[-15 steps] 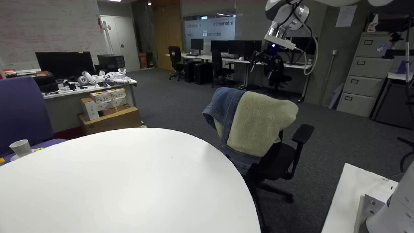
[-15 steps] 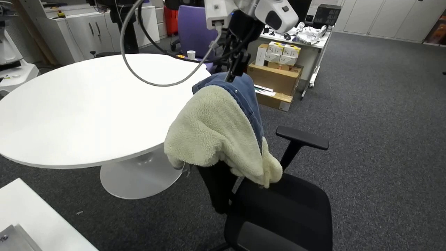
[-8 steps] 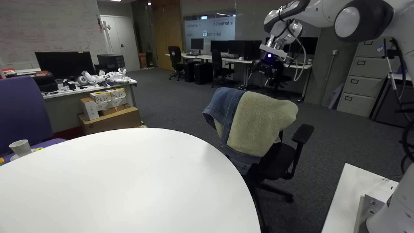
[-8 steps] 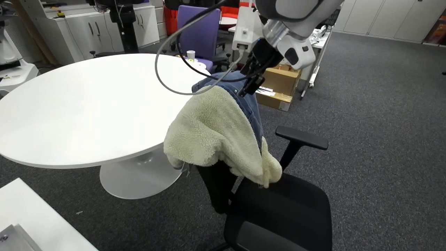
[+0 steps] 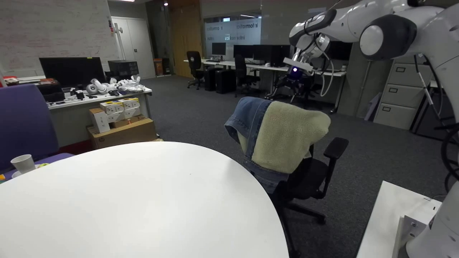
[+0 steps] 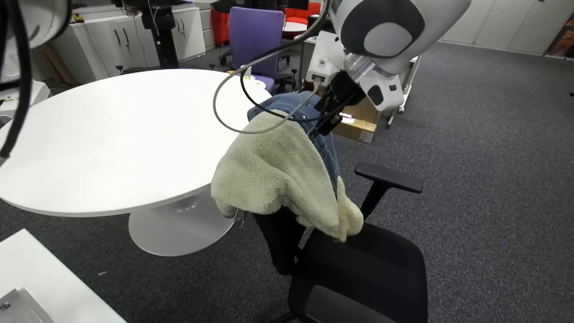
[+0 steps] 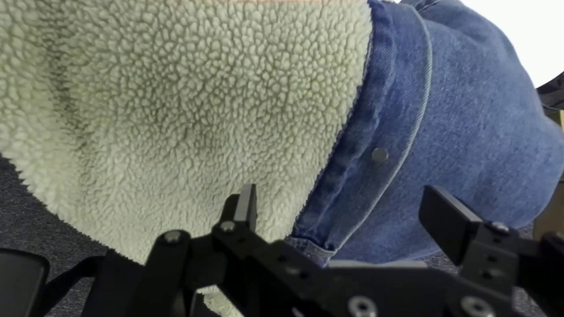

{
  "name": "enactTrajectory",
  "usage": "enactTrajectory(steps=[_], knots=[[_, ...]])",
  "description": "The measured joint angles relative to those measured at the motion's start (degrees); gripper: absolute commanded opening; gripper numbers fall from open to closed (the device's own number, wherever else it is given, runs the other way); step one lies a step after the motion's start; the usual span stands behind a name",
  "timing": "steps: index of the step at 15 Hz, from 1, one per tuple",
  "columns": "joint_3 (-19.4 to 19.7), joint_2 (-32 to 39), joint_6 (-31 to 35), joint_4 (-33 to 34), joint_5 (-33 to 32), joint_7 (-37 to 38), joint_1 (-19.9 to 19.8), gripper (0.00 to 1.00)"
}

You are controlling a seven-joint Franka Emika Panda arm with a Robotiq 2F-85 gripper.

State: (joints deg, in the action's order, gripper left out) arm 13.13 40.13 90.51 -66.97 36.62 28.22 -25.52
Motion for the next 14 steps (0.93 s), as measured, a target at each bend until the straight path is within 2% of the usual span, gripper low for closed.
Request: enactTrajectory(steps=[6,14], knots=[[0.0,6.4,0.0,4.7,0.0,2.4,-2.1,1.00],[-0.1,7.1,0.0,6.0,-0.1,2.3,-2.0,1.00]])
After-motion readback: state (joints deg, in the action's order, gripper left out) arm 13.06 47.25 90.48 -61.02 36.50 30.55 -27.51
